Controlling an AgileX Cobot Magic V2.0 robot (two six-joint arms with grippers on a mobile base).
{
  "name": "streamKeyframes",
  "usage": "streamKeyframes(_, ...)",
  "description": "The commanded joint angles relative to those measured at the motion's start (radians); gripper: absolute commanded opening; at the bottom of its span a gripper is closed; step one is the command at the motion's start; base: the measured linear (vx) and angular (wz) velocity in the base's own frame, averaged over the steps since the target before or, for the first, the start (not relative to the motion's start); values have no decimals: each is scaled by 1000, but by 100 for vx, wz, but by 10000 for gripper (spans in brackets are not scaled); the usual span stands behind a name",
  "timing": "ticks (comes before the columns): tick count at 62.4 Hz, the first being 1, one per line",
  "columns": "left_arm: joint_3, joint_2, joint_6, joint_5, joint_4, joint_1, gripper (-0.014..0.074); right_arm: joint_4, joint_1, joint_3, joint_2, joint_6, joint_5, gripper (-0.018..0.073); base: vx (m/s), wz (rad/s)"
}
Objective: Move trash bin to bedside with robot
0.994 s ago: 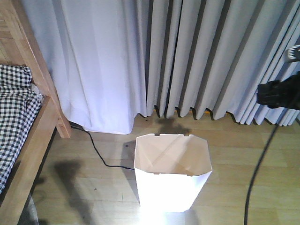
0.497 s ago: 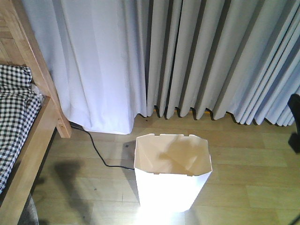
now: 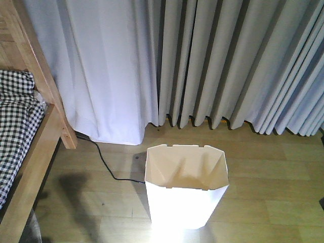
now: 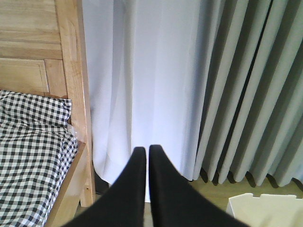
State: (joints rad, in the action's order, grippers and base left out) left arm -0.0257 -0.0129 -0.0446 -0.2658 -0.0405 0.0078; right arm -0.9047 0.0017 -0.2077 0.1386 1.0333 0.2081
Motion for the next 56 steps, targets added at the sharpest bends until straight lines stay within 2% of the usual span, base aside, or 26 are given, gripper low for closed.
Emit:
streamKeyframes(1, -19, -14, -6, 69, -4, 0, -6, -14, 0, -25, 8, 0, -31, 404, 0, 0)
streamKeyframes(7, -19, -14, -6, 69, -4, 0, -6, -16, 0, -25, 8, 1, -29, 256, 0, 0)
streamKeyframes(15, -19, -14, -6, 69, -4, 0, -6, -68, 0, -25, 8, 1, -39, -17, 0, 0)
streamKeyframes(27, -19, -14, -6, 69, -4, 0, -6, -135, 0, -25, 8, 1, -38, -11, 0, 0)
streamKeyframes(45, -19, -14, -6, 69, -4, 0, -6, -142, 0, -25, 8, 1, -38, -9, 0, 0)
streamKeyframes(52, -19, -14, -6, 69, -4, 0, -6, -130, 0, -16, 8, 11, -56, -9, 0, 0)
streamKeyframes(56, -19, -14, -6, 69, -4, 0, -6, -64, -1, -2, 8, -52, -81, -9, 0, 0)
